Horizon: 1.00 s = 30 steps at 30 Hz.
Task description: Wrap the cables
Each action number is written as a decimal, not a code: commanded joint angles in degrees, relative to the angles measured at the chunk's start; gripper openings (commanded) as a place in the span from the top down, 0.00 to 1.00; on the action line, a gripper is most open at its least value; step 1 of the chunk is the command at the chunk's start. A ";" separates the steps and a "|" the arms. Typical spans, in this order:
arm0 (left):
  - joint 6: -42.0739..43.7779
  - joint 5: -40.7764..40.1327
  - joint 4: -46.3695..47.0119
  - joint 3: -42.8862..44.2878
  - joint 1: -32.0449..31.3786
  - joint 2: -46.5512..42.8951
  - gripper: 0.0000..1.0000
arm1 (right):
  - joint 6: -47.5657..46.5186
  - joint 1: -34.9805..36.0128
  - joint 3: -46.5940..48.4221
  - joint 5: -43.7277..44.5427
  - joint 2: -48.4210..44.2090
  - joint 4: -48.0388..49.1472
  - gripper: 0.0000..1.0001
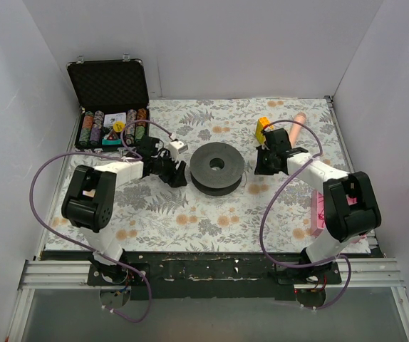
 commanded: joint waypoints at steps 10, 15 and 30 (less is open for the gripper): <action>-1.34 -5.16 -0.11 -2.66 4.70 -10.52 0.41 | 1.50 6.63 -0.61 4.64 -16.07 -2.24 0.64; -3.19 -8.84 2.69 -3.45 6.29 -11.75 0.40 | -5.96 20.77 6.38 12.22 -13.21 -0.55 0.44; -5.13 -5.25 0.59 -4.07 14.11 -12.37 0.25 | -7.11 29.67 52.55 18.90 25.75 -30.81 0.11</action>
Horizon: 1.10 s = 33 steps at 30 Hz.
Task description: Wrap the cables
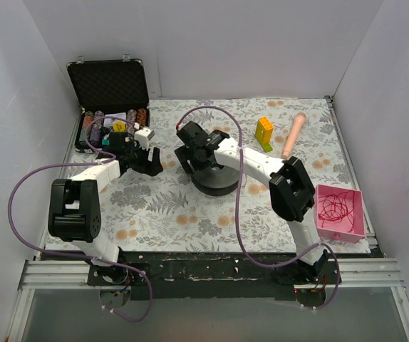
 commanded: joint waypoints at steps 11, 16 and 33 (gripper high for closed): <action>0.95 3.70 -1.12 -1.14 -0.25 -3.69 0.25 | -0.53 -1.79 1.36 -1.33 5.01 -7.16 0.14; 1.13 3.70 -1.29 -1.05 -0.25 -3.78 0.25 | -9.03 -1.35 -5.13 -6.07 -0.42 -2.34 0.41; 2.98 2.82 -1.38 -0.79 -0.07 -3.87 0.25 | -57.46 -1.26 -33.28 -37.81 -20.21 -3.73 0.48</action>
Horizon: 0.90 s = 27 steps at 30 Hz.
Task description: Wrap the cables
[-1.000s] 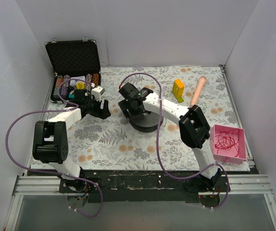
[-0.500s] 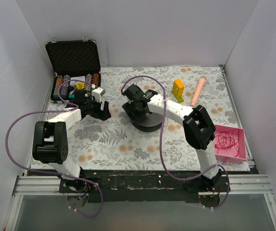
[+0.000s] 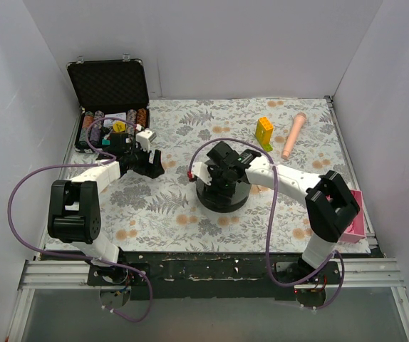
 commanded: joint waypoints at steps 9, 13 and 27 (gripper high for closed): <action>1.56 -0.33 0.26 -0.50 0.06 -2.56 0.25 | -32.95 0.44 -4.80 -6.96 -3.57 -12.10 0.42; 1.82 0.28 -0.09 -0.24 0.06 -2.29 0.25 | -29.79 0.53 -4.63 -2.83 -3.04 -9.21 0.33; 2.35 1.25 -1.76 0.37 0.06 -2.12 0.25 | -26.88 1.85 -6.65 0.08 -12.61 2.66 0.09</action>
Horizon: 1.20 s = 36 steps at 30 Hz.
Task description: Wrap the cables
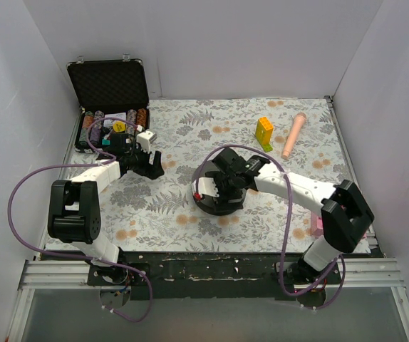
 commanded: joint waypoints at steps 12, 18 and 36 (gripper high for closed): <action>0.21 1.12 -1.24 -0.15 0.06 -2.99 0.25 | 11.06 -4.59 -17.00 -7.54 -26.08 30.79 0.07; -3.48 0.33 2.89 -3.66 0.06 -6.59 0.24 | 47.58 -20.31 -26.78 6.84 -33.75 46.15 0.02; -20.54 -24.27 52.62 -36.62 0.06 -20.05 0.02 | 61.30 -43.80 -61.57 25.04 -50.27 71.24 0.02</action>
